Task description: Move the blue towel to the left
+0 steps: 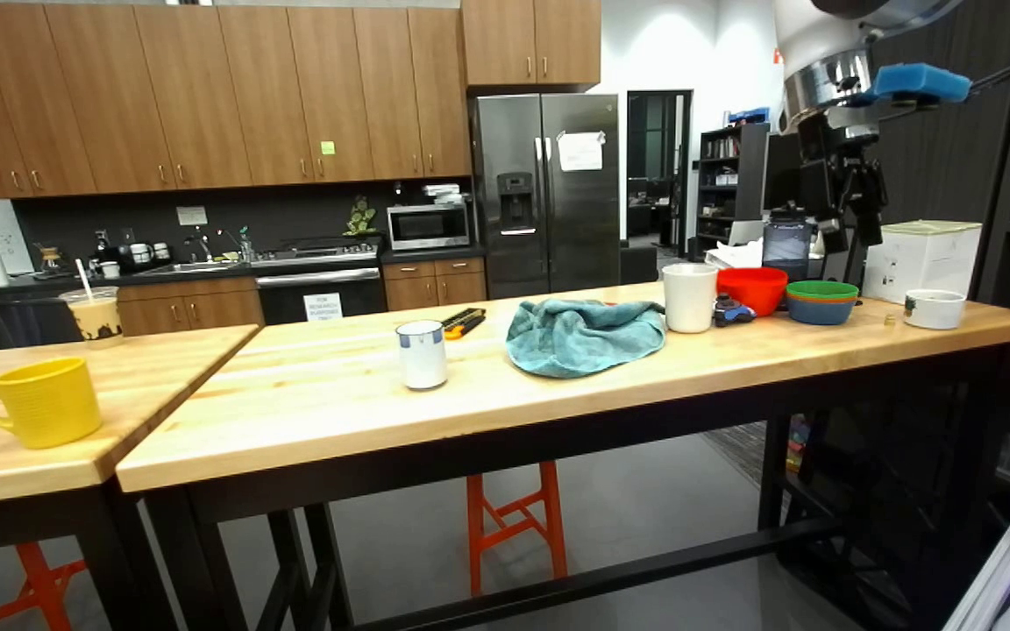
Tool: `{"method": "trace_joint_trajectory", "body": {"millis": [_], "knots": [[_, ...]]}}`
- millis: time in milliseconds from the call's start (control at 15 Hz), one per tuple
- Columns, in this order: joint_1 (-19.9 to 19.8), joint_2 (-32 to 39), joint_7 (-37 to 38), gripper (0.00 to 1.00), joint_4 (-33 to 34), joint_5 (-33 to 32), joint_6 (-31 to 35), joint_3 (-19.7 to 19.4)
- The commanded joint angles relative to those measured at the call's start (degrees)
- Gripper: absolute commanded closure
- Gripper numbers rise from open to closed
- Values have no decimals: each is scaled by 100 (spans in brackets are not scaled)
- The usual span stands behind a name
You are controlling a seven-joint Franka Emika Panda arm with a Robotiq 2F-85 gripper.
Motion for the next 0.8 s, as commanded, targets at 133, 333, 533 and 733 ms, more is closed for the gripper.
{"method": "trace_joint_trajectory", "body": {"millis": [133, 333, 533, 733], "knots": [[338, 27, -253, 0, -71, 388, 701, 296], [562, 101, -376, 0, -125, 520, 1158, 489], [784, 195, -488, 0, -212, 605, 1612, 661], [1002, 318, -598, 0, -314, 683, 1984, 815]]}}
